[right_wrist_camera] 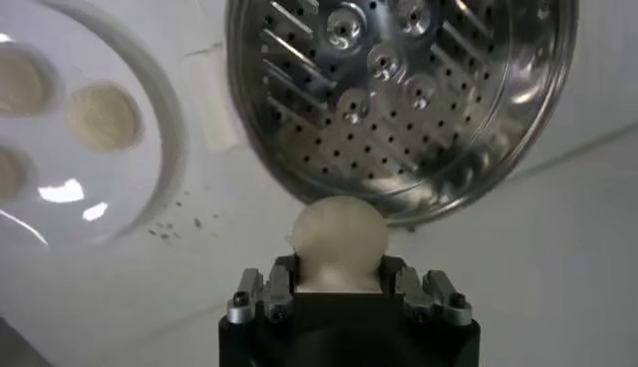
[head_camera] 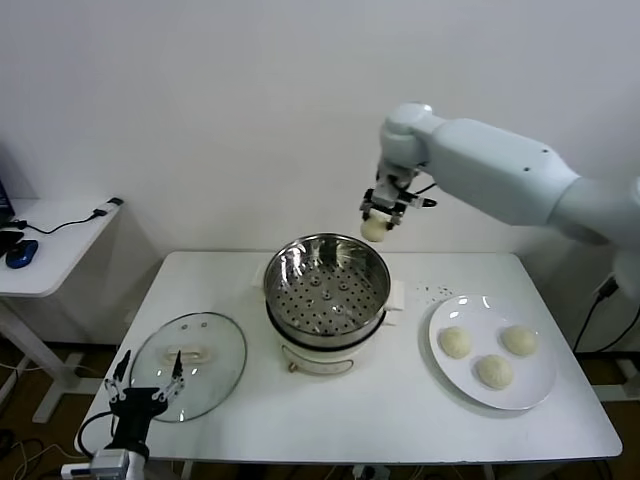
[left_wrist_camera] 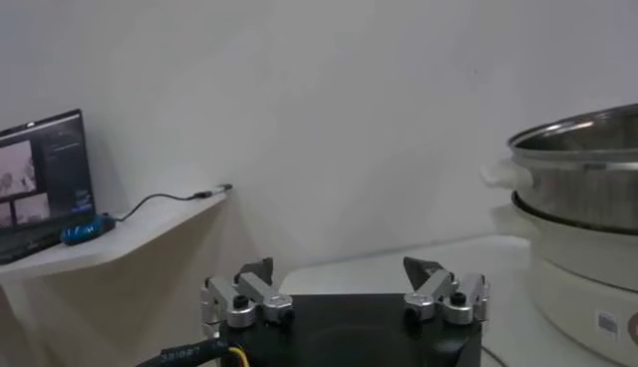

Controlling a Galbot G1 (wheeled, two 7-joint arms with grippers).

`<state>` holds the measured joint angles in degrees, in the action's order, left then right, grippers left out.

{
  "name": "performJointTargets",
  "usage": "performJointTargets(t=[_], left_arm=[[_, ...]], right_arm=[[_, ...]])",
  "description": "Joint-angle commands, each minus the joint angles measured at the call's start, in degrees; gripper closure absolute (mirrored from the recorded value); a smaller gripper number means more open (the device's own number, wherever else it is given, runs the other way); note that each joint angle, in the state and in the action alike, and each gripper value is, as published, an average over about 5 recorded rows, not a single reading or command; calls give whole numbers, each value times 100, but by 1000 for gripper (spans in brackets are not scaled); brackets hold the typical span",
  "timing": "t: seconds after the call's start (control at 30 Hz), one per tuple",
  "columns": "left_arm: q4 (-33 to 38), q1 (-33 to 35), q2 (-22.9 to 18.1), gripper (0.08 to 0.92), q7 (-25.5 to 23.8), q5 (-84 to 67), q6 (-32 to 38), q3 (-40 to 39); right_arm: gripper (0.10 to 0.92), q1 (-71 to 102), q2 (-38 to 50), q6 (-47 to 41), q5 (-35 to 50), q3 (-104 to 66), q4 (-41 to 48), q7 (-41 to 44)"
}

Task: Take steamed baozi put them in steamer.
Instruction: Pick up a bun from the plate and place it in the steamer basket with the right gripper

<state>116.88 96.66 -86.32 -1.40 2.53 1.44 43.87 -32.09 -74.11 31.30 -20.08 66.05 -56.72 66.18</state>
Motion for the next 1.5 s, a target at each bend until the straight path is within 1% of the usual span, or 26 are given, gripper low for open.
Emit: performJointTargets(t=[0.03,0.23,0.37,0.73,0.83,1.0,1.07,1.13,1.2,1.33,1.4,1.5], left_arm=[[-19,-5,12,177,-5,-3,-1,3],[-79,-1,26,177,-4,-17,9,18],[-84,-17,1,177,-3,-8,2,-12],[-108,-61,7,177,-1,3,-15,-32],[-108,-56,-1,177,-2,3,-13,-40],[-95,-52,-5,177,1,4,-13,-40],[-87,-47,-2,177,4,3,-13,-35],[-77,-36,0,177,6,3,-13,-31],[-62,-21,-1,177,9,3,-13,-30],[-27,-6,-2,177,13,4,-20,-36],[-1,-10,-4,177,13,5,-28,-44],[35,-18,1,177,13,5,-39,-56]], right_arm=[[476,891,-1097,723,-1490,-638,778,-280],[474,1240,-1311,757,-1788,-710,1365,-367],[474,1362,-1369,759,-1824,-721,1667,-384],[458,1479,-1323,716,-1736,-662,1680,-356],[416,1451,-1299,633,-1596,-608,1595,-336],[278,1295,-1158,603,-1338,-588,1320,-202],[238,1168,-1038,607,-1192,-582,1126,-156],[211,980,-860,584,-951,-555,848,-95],[205,733,-632,503,-623,-478,499,-32],[203,18,39,57,466,-68,-184,57],[203,-467,518,-460,1432,379,-485,17],[203,-1212,1268,-1460,3099,1321,-917,-223]])
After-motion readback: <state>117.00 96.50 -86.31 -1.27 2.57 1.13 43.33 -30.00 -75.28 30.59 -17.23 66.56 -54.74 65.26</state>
